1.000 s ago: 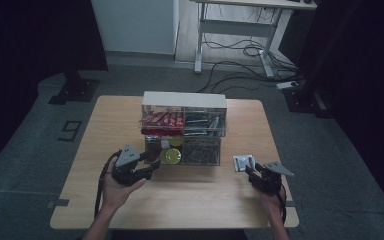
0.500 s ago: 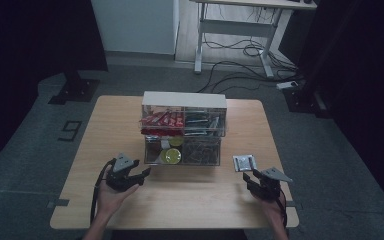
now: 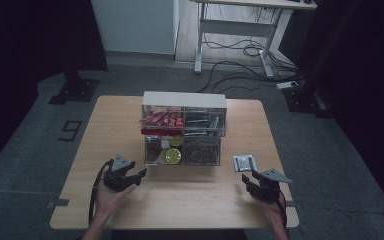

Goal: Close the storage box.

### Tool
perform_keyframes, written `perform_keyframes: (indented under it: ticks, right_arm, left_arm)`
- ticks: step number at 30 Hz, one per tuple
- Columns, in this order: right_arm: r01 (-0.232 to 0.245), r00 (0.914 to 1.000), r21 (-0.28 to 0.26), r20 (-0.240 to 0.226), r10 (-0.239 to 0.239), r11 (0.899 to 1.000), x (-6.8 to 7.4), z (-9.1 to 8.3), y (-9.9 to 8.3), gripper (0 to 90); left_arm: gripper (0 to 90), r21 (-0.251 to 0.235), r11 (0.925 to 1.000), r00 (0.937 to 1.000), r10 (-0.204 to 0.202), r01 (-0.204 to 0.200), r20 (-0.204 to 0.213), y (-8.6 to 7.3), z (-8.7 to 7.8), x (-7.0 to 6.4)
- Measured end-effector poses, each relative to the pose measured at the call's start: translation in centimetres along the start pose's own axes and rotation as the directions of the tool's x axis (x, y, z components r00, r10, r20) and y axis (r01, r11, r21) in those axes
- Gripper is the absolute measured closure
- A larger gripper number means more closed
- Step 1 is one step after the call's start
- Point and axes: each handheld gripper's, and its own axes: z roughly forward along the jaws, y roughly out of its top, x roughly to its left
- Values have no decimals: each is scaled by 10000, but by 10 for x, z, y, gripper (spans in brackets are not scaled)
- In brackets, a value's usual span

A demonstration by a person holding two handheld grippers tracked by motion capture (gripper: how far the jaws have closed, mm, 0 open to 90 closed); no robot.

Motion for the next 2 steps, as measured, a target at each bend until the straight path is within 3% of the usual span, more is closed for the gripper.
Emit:
perform_keyframes:
  ticks: [2]
  right_arm:
    - [16, 10000, 3, -28, -16, 10000, 0, 0, 0, 484]
  left_arm:
    - [437, -1, 10000, 10000, -9, 9, 2, 0, 0, 0]
